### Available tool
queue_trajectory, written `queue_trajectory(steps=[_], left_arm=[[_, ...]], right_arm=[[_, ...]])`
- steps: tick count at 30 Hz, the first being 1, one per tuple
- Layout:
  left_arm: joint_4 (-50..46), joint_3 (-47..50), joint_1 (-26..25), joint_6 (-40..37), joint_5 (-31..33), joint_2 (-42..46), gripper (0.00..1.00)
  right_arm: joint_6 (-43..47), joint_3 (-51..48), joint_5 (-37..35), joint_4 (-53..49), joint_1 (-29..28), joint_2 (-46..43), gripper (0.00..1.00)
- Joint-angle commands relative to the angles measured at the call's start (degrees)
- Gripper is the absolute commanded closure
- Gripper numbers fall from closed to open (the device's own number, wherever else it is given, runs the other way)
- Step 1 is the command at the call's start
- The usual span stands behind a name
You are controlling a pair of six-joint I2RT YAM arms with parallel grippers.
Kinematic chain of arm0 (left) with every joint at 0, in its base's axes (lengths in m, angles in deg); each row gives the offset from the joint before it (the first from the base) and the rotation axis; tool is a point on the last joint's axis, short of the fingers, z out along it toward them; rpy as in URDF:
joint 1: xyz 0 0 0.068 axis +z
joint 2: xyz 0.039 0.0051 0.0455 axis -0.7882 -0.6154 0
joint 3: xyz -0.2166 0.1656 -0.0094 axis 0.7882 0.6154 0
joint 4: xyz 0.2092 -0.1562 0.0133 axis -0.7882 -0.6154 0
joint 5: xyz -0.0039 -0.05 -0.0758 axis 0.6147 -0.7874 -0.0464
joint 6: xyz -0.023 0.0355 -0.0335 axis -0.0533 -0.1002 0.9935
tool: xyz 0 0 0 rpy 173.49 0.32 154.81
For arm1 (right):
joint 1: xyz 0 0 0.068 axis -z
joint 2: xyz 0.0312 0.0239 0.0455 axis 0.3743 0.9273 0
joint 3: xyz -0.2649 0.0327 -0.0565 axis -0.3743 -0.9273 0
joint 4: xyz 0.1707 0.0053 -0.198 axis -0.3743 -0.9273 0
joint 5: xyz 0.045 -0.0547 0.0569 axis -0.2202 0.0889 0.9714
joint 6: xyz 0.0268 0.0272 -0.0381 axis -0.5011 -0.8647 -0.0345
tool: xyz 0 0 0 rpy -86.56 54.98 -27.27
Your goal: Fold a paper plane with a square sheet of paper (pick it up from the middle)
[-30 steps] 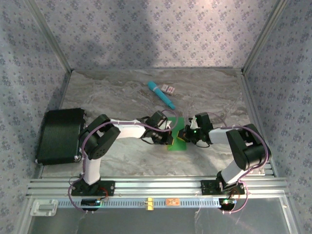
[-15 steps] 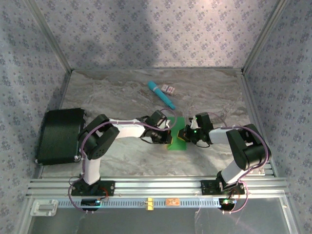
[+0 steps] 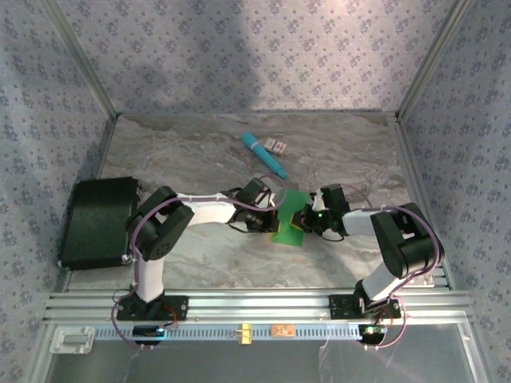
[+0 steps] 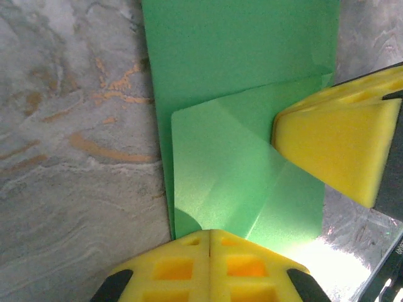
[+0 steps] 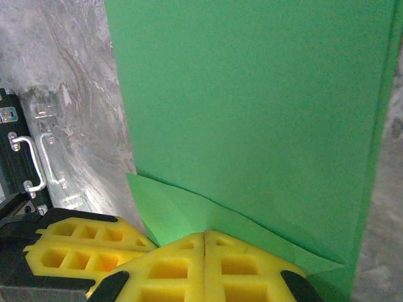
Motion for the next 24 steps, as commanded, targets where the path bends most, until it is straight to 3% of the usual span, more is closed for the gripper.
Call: queue_trajectory(steps=[1, 8, 18, 24], left_arm=[[-0.66, 1.90, 0.44, 0.78, -0.11, 0.11, 0.99], [0.58, 3.27, -0.02, 1.64, -1.26, -0.37, 1.00], [0.22, 2.69, -0.39, 1.30, -1.43, -0.68, 1.00], [0.05, 2.56, -0.46, 1.17, -1.44, -0.79, 1.00]], right_arm=[[0.81, 0.12, -0.37, -2.89, 0.31, -2.11, 1.00], [0.15, 0.85, 0.29, -5.32, -2.74, -6.58, 1.00], [-1.85, 0.64, 1.47, -0.49, -6.52, -1.23, 1.00], [0.14, -0.02, -1.73, -5.79, -5.28, 0.05, 1.00]])
